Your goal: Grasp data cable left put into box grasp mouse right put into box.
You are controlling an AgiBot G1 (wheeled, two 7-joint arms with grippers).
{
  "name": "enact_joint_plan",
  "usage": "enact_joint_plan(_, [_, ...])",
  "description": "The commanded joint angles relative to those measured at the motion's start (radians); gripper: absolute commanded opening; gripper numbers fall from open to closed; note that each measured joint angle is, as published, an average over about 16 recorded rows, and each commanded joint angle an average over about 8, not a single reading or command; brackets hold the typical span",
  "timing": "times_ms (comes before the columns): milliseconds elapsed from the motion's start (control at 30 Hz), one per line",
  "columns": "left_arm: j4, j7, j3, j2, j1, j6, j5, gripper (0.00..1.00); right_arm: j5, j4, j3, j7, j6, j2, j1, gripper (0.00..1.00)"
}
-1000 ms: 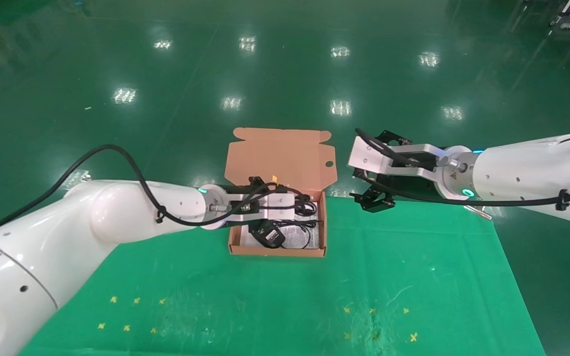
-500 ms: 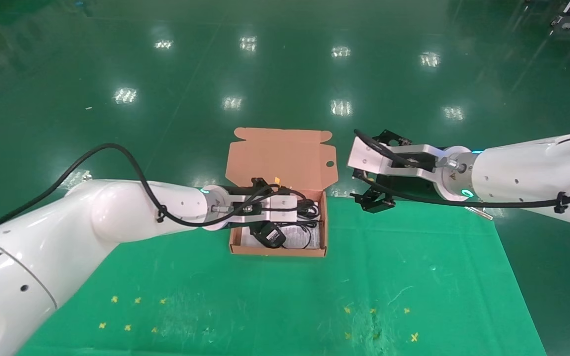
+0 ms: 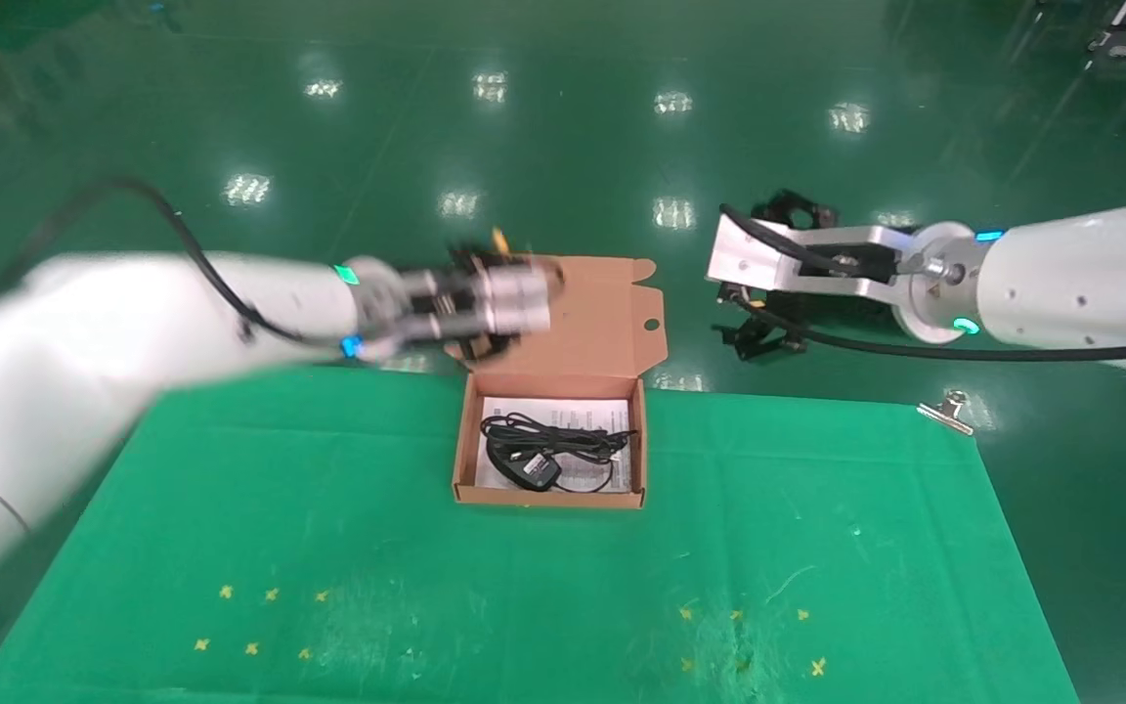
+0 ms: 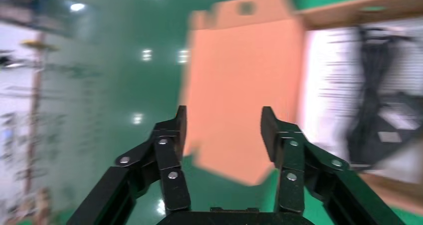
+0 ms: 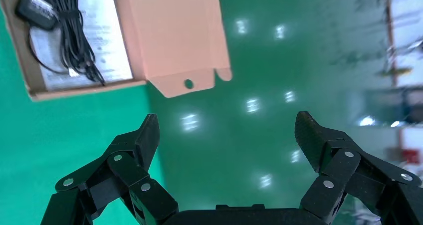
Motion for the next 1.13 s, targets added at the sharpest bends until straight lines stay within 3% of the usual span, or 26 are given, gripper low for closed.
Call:
enact_joint_plan(33, [0.003, -0.008, -0.008, -0.008, -0.032, -0.012, 0.003, 1.0, -0.013, 0.02, 0.001, -0.013, -0.001, 0.012, 0.018, 1.0])
enact_joint_plan(267, [-0.022, -0.019, -0.058, -0.049, -0.023, 0.029, -0.054, 1.0, 0.021, 0.04, 0.044, -0.045, -0.043, 0.031, 0.001, 1.0])
enact_joint_plan(1133, [-0.278, -0.053, -0.396, -0.326, 0.251, 0.404, -0.485, 1.0, 0.475, 0.049, 0.52, -0.226, -0.39, 0.125, -0.35, 1.0])
